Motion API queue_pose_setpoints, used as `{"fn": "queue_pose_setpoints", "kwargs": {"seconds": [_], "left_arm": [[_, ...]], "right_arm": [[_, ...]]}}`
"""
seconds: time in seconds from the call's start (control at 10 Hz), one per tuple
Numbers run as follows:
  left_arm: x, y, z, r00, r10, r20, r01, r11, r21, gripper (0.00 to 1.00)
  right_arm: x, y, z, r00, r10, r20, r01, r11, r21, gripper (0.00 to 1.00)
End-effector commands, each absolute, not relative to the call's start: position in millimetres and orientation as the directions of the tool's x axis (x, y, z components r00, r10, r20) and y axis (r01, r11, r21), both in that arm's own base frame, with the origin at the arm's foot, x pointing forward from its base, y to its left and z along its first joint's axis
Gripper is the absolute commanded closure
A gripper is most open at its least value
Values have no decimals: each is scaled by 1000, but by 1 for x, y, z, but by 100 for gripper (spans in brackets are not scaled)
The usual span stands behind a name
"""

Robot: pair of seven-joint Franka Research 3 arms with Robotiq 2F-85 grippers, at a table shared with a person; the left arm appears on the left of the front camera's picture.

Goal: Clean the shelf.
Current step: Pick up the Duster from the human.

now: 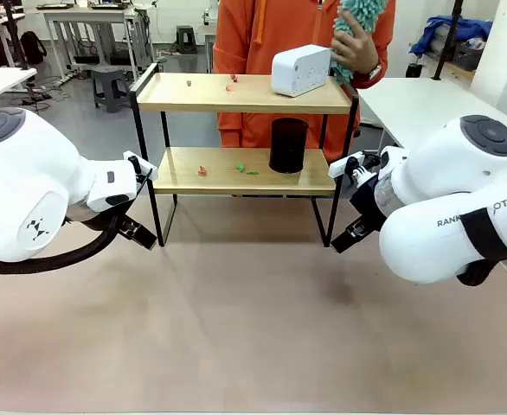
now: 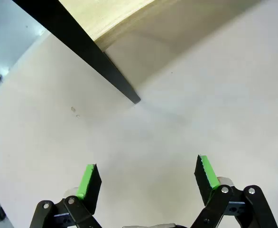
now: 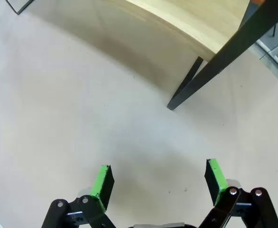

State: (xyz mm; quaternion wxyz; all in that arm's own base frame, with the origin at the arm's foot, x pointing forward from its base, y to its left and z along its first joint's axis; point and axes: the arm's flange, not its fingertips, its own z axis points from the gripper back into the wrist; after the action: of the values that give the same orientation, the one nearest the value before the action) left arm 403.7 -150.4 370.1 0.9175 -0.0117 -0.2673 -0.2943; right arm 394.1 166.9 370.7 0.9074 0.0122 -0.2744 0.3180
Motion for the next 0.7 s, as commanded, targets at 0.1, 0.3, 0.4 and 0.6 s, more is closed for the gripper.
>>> {"fn": "queue_pose_setpoints", "kwargs": {"seconds": [0.1, 0.3, 0.4, 0.6], "left_arm": [[404, -150, 370, 684, -534, 498, 546, 826, 136, 0], [404, -150, 370, 684, -534, 498, 546, 826, 136, 0], [404, -150, 370, 684, -534, 498, 546, 826, 136, 0], [404, -150, 370, 684, -534, 498, 546, 826, 136, 0]], "right_arm": [[394, 167, 371, 647, 570, 506, -584, 797, -152, 0], [394, 167, 371, 647, 570, 506, -584, 797, -152, 0], [394, 167, 371, 647, 570, 506, -584, 797, -152, 0], [394, 167, 371, 647, 570, 506, -584, 797, -152, 0]]}}
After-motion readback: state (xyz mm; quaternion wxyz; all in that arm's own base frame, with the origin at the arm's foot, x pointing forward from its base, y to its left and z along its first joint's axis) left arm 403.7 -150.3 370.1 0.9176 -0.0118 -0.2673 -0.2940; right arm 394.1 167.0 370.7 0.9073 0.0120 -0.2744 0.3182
